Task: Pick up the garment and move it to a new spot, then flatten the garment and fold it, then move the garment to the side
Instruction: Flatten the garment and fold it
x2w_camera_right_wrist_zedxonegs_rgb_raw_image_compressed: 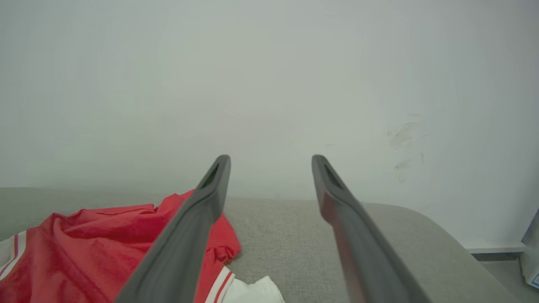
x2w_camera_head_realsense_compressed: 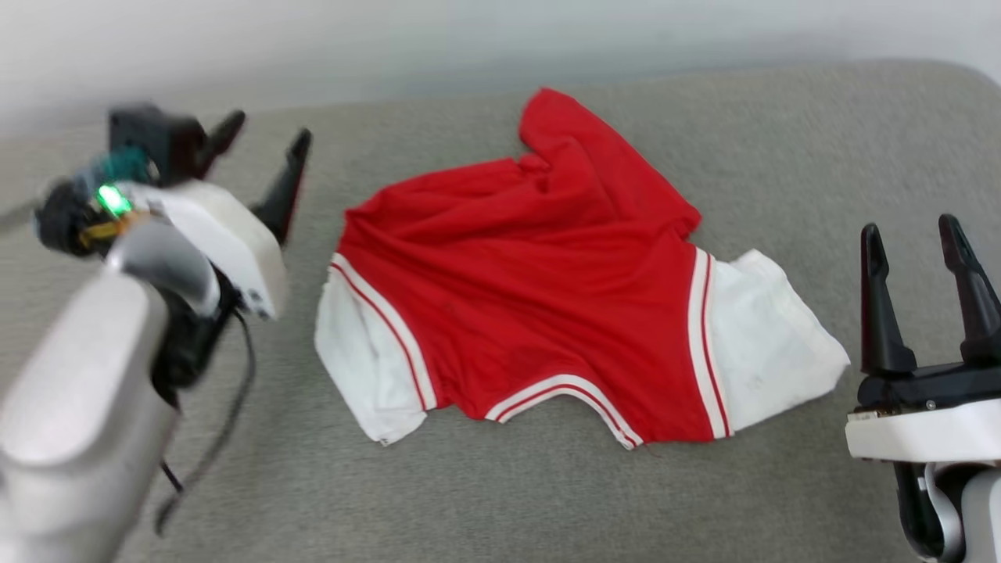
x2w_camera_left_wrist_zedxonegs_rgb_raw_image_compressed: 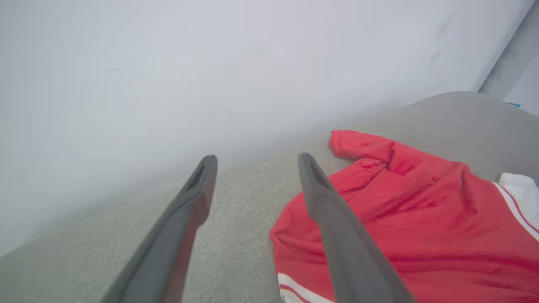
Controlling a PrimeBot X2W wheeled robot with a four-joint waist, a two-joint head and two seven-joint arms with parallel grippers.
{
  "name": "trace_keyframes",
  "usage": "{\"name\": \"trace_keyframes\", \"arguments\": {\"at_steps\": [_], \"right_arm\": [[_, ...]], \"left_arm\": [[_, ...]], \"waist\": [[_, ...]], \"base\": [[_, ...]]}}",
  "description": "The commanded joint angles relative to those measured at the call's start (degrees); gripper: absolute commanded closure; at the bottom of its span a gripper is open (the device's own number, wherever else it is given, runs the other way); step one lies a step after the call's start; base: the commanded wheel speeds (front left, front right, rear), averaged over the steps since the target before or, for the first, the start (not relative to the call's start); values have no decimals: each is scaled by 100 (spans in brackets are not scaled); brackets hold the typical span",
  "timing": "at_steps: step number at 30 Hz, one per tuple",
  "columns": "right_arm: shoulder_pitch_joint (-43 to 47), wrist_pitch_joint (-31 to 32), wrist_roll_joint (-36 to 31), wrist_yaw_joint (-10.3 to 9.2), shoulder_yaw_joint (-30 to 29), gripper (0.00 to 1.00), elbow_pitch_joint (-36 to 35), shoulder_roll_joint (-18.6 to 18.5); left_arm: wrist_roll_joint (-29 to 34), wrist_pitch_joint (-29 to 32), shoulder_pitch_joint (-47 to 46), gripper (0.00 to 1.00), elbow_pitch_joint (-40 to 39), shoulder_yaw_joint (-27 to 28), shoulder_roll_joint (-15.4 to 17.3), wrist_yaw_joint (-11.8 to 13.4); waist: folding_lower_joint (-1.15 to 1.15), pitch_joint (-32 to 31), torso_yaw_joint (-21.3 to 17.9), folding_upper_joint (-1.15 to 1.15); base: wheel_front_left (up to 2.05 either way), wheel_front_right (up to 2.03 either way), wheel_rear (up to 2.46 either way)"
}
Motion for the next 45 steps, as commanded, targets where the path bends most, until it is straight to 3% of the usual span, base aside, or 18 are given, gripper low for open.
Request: {"name": "trace_keyframes", "arguments": {"at_steps": [1,5,8,12,16,21,27,34,40,45], "right_arm": [[106,51,24,-2,-7,0,-25,-56],[295,181,62,-2,-37,0,-83,-92],[453,263,105,-2,-47,0,-136,-97],[619,353,139,-2,-62,0,-203,-92],[771,419,175,-2,-101,0,-308,-106],[909,436,202,-2,-161,0,-370,-16],[876,460,140,-2,-8,0,-408,-55],[789,506,137,-2,-112,0,-508,-139],[688,454,126,-2,-68,0,-523,-98],[628,423,109,-2,-72,0,-500,-70]], "left_arm": [[30,-239,280,0,-114,6,-68,72],[115,-1107,963,0,-551,153,-257,450],[228,-1740,1575,0,-901,338,-373,942],[307,-2159,2357,0,-1343,480,-474,1408],[367,-2278,2974,0,-1728,494,-538,1691],[422,-2273,3514,0,-1997,321,-588,1829],[433,-1811,3558,0,-2015,-72,-601,1747],[311,-183,3052,0,-2181,-615,-381,1483],[159,1024,2738,0,-2388,-838,-291,1609],[103,1385,2634,0,-2247,-914,-311,1654]], "waist": [[0,-276,258,0],[0,-549,545,0],[0,-699,713,0],[0,-808,862,0],[0,-878,966,0],[0,-888,1035,0],[0,-689,983,0],[0,-322,873,0],[0,-23,713,0],[0,171,580,0]], "base": [[0,0,0],[0,0,0],[0,0,0],[0,0,0],[0,0,0],[0,0,0],[0,0,0],[0,0,0],[0,0,0],[0,0,0]]}}
